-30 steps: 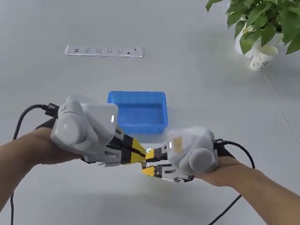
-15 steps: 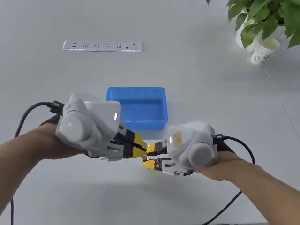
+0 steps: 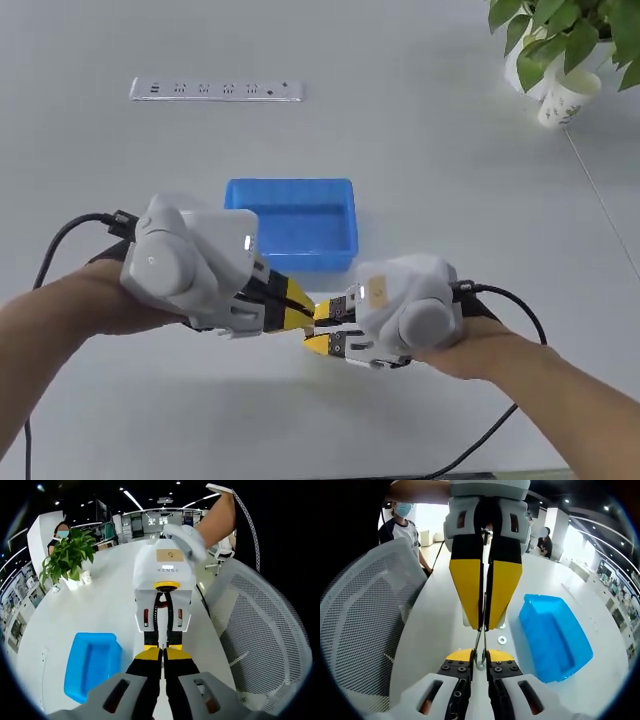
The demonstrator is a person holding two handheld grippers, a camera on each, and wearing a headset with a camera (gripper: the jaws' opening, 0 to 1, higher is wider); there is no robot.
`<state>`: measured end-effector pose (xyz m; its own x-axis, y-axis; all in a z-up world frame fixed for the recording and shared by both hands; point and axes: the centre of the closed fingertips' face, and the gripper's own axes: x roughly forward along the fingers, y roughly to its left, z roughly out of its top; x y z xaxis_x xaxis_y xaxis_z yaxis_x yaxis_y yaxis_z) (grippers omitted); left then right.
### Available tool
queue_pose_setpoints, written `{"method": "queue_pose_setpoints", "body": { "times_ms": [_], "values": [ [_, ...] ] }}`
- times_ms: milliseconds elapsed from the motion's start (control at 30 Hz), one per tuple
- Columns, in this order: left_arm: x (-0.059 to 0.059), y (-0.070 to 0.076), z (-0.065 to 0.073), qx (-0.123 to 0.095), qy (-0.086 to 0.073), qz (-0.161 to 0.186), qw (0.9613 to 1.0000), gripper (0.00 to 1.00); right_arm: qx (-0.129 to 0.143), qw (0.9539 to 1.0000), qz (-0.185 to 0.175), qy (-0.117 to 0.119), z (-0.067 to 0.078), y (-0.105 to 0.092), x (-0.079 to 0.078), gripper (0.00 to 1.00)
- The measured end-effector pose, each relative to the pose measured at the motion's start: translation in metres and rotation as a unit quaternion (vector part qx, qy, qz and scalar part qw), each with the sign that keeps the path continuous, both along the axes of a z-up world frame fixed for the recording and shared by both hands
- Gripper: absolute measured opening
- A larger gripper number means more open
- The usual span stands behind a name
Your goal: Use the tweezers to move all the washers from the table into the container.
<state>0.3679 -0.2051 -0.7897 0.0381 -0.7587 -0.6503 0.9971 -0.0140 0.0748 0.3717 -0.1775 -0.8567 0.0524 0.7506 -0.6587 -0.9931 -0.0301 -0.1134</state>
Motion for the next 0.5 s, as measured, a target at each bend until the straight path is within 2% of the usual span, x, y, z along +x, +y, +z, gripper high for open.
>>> {"method": "queue_pose_setpoints", "body": {
  "times_ms": [500],
  "values": [
    [-0.0024, -0.0011, 0.0001, 0.007, 0.002, -0.003, 1.0, 0.04, -0.001, 1.0, 0.001, -0.001, 0.0, -0.001, -0.002, 0.11]
  ]
}}
